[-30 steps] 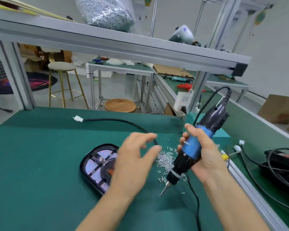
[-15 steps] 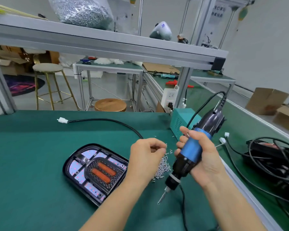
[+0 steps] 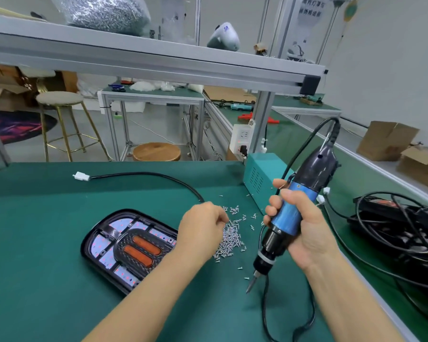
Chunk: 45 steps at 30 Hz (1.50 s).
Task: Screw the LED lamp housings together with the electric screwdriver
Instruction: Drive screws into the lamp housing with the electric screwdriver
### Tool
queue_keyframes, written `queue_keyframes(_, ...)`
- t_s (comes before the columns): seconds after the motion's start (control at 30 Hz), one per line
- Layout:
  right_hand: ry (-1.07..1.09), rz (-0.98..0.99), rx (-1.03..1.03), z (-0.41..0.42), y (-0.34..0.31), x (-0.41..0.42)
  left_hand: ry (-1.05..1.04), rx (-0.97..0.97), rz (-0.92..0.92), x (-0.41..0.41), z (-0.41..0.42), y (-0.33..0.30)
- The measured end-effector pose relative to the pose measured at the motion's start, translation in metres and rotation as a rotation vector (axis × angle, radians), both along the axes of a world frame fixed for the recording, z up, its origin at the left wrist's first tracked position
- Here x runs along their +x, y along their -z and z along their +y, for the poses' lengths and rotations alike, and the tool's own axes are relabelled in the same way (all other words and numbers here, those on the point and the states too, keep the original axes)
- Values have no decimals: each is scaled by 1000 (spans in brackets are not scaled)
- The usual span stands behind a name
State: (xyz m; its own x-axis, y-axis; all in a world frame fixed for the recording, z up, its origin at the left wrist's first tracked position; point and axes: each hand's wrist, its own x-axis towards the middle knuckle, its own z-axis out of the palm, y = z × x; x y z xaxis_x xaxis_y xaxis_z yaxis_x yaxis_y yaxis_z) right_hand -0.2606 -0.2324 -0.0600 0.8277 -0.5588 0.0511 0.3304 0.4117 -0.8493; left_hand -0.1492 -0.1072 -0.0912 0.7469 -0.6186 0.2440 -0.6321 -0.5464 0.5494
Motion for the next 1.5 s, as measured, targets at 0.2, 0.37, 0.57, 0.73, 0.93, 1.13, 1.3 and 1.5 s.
queue_keyframes(0.2, 91, 27, -42, -7, -2, -9, 227, 266, 18, -23, -8, 37)
queue_keyframes(0.37, 95, 11, -53, -11, -1, -18, 274, 239, 35, -34, -8, 50)
queue_keyframes(0.57, 91, -2, -63, -4, -4, -20, 164, 336, -66, -43, -14, 52)
queue_keyframes(0.73, 105, -155, 4, 4, -14, -18, 128, -102, 176, -46, 8, 34)
queue_keyframes(0.93, 142, -405, 105, 32, -39, -2, 106, -700, 737, -15, 79, -10)
queue_keyframes(1.13, 99, -536, 169, 74, -52, 29, 63, -892, 893, -11, 123, -13)
queue_keyframes(1.3, 57, -533, 167, 95, -53, 43, 75, -910, 875, -12, 135, -9)
queue_keyframes(1.5, 56, -512, 145, 101, -50, 48, 46, -899, 870, -11, 141, -4)
